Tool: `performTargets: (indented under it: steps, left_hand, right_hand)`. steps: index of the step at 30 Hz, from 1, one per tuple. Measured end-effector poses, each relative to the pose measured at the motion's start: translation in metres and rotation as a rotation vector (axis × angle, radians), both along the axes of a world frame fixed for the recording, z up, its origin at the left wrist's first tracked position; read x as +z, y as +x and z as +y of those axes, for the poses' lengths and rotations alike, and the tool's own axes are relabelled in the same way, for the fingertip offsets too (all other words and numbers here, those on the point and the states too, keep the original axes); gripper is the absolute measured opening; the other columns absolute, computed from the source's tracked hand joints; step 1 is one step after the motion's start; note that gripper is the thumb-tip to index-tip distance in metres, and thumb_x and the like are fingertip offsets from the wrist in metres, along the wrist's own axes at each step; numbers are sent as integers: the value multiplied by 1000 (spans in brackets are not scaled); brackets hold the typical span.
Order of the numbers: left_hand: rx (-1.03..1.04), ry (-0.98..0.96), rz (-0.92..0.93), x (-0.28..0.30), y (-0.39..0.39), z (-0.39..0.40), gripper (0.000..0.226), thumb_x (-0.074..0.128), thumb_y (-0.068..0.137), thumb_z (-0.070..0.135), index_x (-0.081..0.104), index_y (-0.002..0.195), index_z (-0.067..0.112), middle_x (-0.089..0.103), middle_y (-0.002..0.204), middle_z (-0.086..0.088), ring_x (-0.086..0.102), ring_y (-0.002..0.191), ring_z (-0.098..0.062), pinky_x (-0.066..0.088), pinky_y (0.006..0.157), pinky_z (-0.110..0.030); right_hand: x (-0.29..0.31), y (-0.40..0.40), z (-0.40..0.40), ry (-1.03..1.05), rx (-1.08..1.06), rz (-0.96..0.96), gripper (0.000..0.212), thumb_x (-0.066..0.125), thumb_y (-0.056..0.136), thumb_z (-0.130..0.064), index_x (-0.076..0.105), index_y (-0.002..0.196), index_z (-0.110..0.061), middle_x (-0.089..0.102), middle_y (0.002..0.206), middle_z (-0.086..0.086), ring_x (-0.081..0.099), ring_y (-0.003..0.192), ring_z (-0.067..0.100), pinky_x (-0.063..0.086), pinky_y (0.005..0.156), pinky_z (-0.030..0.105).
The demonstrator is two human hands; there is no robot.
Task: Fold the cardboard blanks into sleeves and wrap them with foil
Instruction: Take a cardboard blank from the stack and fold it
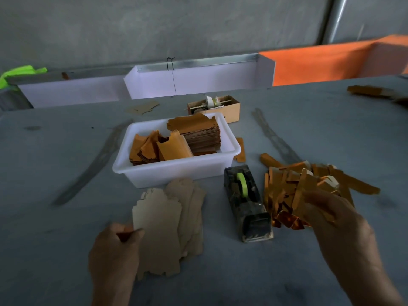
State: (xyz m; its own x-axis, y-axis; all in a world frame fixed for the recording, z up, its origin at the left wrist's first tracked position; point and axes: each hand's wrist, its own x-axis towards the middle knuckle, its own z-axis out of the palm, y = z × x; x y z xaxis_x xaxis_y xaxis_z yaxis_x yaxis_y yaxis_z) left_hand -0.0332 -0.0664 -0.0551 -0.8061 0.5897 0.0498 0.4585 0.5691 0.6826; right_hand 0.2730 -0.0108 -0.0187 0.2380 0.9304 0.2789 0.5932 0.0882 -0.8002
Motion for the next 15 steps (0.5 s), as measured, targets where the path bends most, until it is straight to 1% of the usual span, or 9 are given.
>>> performTargets:
  steps: [3,5,7,9,10,11,12,14,15]
  left_hand:
    - [19,6,76,0,-2,0,9,68,84,20,69,83,11,66,96,-21,60,93,-39,42,79,-39]
    - [14,-11,75,0,1,2,19,64,87,21,69,86,3,65,98,-27,59,95,-41,41,80,-40]
    - [-6,-27,67,1,6,4,29,60,90,22,66,84,-5,63,96,-32,59,95,-44,41,78,-41]
    - [-38,24,98,3,13,5,30,59,91,22,63,82,-6,62,93,-33,58,93,-45,41,76,-42]
    - [-59,38,108,4,16,5,29,62,89,24,61,86,-5,62,94,-31,59,94,-44,42,76,-42]
    - [-79,6,103,4,21,4,35,67,85,30,59,93,-3,62,98,-28,58,97,-43,42,78,-42]
    - [-102,-68,102,4,24,4,47,73,79,36,56,102,-1,60,104,-25,57,102,-41,43,80,-42]
    - [-147,-215,131,1,29,4,68,79,69,43,50,113,0,57,114,-21,55,109,-39,44,85,-42]
    - [-158,-253,130,0,30,6,69,80,69,42,49,116,2,58,116,-19,56,111,-37,44,86,-41]
  right_hand:
    - [-2,-4,-5,12,14,20,16,63,86,-12,69,95,-22,58,95,-6,50,74,-2,34,61,14]
    - [-3,-7,-9,14,34,11,17,63,85,-10,68,94,-23,57,91,-8,49,75,-6,32,60,12]
    - [-2,-13,-13,21,86,17,19,63,84,-7,68,91,-23,59,91,-10,55,78,-1,34,61,13]
    - [1,-22,-18,29,160,42,21,63,83,-5,67,90,-25,60,90,-13,60,80,5,39,62,12]
    - [2,-27,-21,36,198,50,22,63,83,-4,67,89,-25,59,89,-17,61,79,2,43,59,11]
    - [3,-32,-24,40,233,60,24,63,82,-4,67,88,-27,59,88,-20,61,79,-2,45,59,8]
    - [3,-37,-27,35,272,75,27,63,82,-4,66,87,-30,60,88,-21,61,78,-5,45,62,3]
    - [4,-47,-32,-10,355,101,34,63,84,-5,62,84,-39,63,90,-19,62,79,-1,45,65,2]
    - [4,-52,-34,-36,388,100,35,62,84,-6,60,83,-41,63,90,-19,63,79,1,46,66,4]
